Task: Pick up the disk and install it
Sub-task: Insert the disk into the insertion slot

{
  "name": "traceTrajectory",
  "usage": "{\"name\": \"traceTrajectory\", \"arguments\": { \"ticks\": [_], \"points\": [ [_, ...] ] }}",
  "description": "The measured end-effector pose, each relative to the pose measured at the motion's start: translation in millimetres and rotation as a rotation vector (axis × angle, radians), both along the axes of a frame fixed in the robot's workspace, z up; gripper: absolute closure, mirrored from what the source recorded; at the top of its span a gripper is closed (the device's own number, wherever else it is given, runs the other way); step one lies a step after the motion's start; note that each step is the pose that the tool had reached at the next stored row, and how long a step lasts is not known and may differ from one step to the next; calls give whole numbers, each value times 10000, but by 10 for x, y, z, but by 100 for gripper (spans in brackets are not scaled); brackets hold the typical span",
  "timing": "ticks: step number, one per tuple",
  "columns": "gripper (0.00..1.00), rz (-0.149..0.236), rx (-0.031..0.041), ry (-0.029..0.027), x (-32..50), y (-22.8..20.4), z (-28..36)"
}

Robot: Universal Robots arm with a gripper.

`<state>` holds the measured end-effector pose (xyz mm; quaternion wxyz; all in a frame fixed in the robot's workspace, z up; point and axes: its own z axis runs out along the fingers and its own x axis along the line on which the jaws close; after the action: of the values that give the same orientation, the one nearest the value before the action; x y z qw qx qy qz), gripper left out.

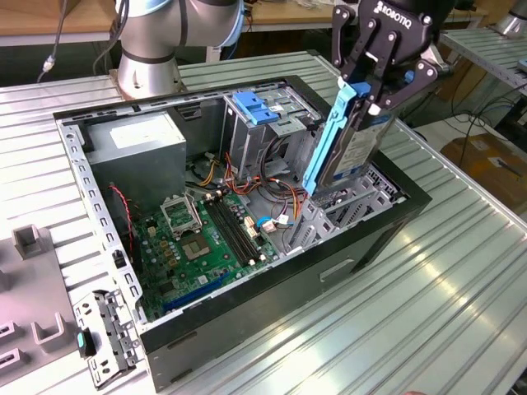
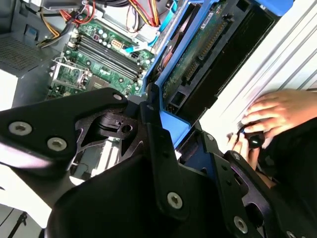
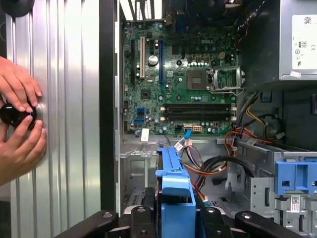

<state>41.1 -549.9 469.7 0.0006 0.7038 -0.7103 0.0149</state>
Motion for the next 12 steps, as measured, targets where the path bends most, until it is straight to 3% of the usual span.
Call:
{"name": "traceTrajectory", "arguments": {
  "ticks": [5, 9, 12],
  "points": [
    [63, -2, 3, 0, 54, -75, -56],
    [63, -79, -1, 0, 151, -82, -108],
    [63, -216, 0, 0, 179, -82, -132]
  ]
}}
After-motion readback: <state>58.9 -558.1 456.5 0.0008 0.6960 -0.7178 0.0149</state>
